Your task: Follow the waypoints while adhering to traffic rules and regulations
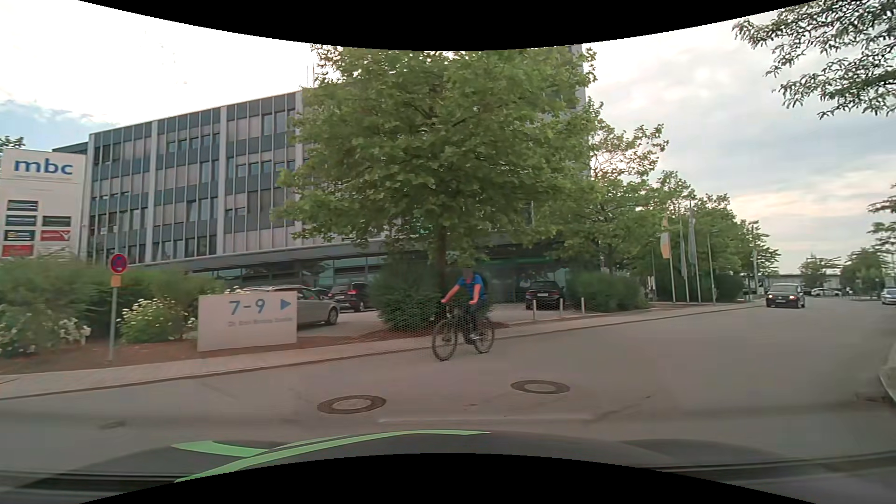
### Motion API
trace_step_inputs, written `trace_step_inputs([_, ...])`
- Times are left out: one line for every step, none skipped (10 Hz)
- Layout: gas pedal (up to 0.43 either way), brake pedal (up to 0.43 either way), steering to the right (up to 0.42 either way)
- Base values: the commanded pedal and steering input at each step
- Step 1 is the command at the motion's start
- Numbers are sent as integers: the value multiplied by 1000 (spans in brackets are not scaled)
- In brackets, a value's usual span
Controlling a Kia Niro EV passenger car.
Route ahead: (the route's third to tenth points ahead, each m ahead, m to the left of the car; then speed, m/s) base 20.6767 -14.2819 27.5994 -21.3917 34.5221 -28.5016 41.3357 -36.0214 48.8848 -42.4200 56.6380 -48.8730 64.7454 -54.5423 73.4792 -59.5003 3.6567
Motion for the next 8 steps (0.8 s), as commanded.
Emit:
trace_step_inputs([39, 0, 433])
trace_step_inputs([39, 0, 427])
trace_step_inputs([39, 0, 417])
trace_step_inputs([39, 0, 409])
trace_step_inputs([47, 0, 401])
trace_step_inputs([47, 0, 391])
trace_step_inputs([47, 0, 382])
trace_step_inputs([47, 0, 368])
